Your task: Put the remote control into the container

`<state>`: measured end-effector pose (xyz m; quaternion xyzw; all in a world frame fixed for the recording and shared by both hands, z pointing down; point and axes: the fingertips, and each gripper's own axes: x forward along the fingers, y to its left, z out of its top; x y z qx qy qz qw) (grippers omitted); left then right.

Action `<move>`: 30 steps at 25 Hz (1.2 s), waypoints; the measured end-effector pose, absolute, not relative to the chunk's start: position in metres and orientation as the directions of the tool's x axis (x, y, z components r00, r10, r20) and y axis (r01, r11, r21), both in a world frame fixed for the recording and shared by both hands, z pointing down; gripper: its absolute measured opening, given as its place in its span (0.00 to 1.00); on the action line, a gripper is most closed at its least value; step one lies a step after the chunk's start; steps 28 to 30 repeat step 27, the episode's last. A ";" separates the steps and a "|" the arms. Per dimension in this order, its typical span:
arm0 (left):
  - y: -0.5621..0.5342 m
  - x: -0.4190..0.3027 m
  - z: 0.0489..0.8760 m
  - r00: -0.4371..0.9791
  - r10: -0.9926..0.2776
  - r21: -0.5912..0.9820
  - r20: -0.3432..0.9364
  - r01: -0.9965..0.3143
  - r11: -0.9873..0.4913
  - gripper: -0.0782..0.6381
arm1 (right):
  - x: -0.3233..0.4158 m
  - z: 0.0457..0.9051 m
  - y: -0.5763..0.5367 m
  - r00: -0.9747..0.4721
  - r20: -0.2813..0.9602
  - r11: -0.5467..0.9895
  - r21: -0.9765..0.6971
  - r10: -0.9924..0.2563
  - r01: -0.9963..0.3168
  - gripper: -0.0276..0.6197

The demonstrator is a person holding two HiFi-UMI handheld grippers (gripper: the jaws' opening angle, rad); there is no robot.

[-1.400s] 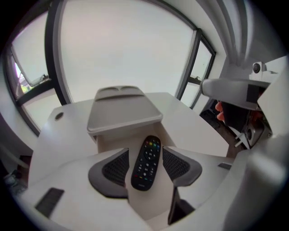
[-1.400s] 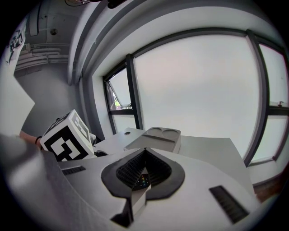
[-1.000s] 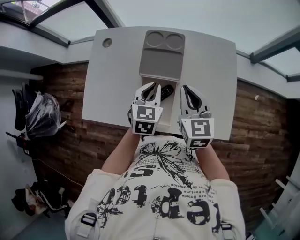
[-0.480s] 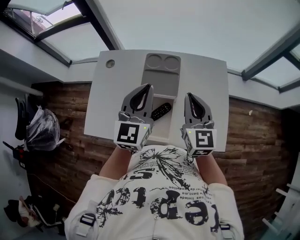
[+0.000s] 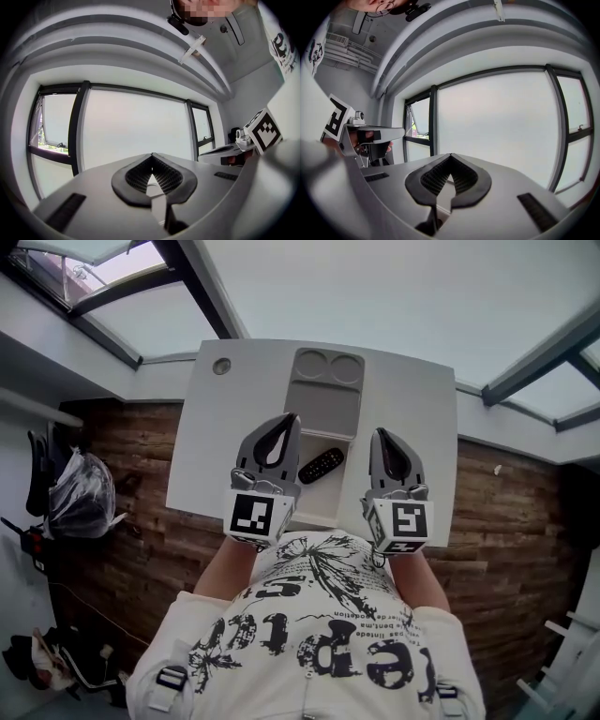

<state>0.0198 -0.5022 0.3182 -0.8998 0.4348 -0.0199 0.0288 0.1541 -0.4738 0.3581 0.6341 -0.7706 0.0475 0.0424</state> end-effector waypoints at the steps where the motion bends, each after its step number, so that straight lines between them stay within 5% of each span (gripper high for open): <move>1: -0.503 0.021 0.318 0.625 -0.781 -0.064 0.014 -0.778 -0.624 0.12 | 0.153 0.358 -0.474 -0.194 0.125 0.194 -0.016 -0.973 -0.981 0.05; 30: -0.508 0.036 0.330 0.622 -0.779 -0.105 0.074 -0.772 -0.627 0.12 | 0.157 0.354 -0.477 -0.162 0.100 0.167 0.045 -0.982 -0.985 0.05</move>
